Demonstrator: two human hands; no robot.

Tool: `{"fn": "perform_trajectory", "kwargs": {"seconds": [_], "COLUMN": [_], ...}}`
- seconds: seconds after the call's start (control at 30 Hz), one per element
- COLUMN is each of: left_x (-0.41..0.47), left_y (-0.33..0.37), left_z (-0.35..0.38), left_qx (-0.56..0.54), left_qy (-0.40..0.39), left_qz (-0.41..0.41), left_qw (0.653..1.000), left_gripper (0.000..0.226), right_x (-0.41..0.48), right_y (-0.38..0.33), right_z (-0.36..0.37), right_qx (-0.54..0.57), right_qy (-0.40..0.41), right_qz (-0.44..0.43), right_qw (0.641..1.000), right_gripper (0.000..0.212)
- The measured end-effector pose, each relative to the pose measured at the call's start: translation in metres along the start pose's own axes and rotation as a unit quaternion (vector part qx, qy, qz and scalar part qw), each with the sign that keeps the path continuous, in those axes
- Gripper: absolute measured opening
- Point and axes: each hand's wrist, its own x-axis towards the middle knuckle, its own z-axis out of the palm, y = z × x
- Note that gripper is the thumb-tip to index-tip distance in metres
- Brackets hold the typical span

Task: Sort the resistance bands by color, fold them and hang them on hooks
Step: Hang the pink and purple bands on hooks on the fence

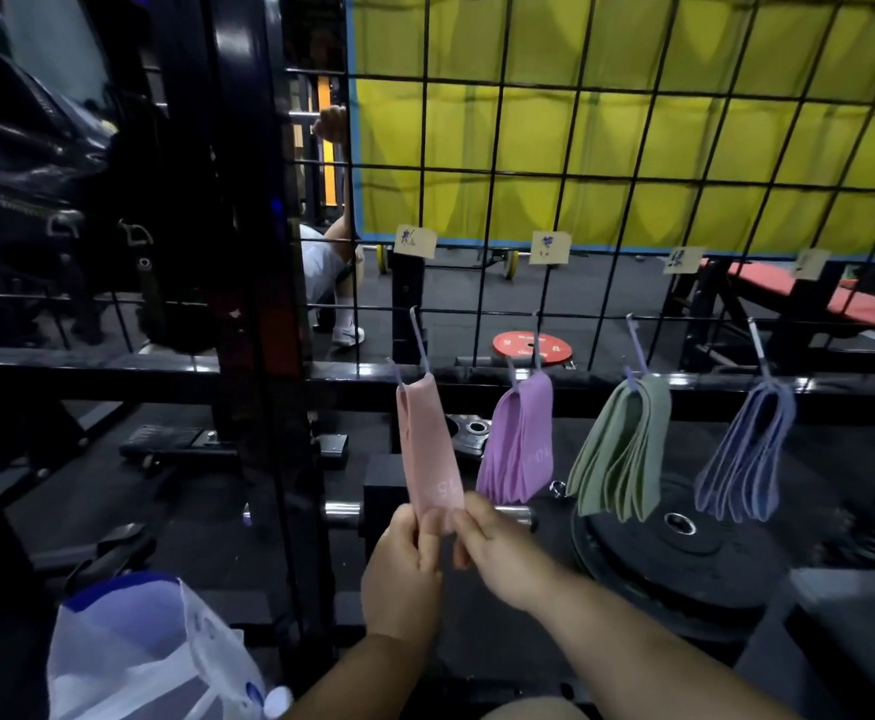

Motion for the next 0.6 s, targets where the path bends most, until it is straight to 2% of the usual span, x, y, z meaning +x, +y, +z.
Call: {"fn": "perform_trajectory", "kwargs": {"seconds": [0.23, 0.6], "left_x": [0.005, -0.008], "left_y": [0.009, 0.015], "left_z": [0.000, -0.001], "left_qx": [0.026, -0.015], "left_qy": [-0.003, 0.007], "left_qz": [-0.018, -0.056], "left_qw": [0.999, 0.998], "left_gripper": [0.038, 0.047], "right_x": [0.000, -0.003], "right_y": [0.003, -0.003], "right_z": [-0.005, -0.008], "right_qx": [-0.029, -0.075], "right_qy": [0.007, -0.004], "right_qz": [0.006, 0.073], "right_qw": [1.000, 0.994], "right_gripper": [0.022, 0.025]}}
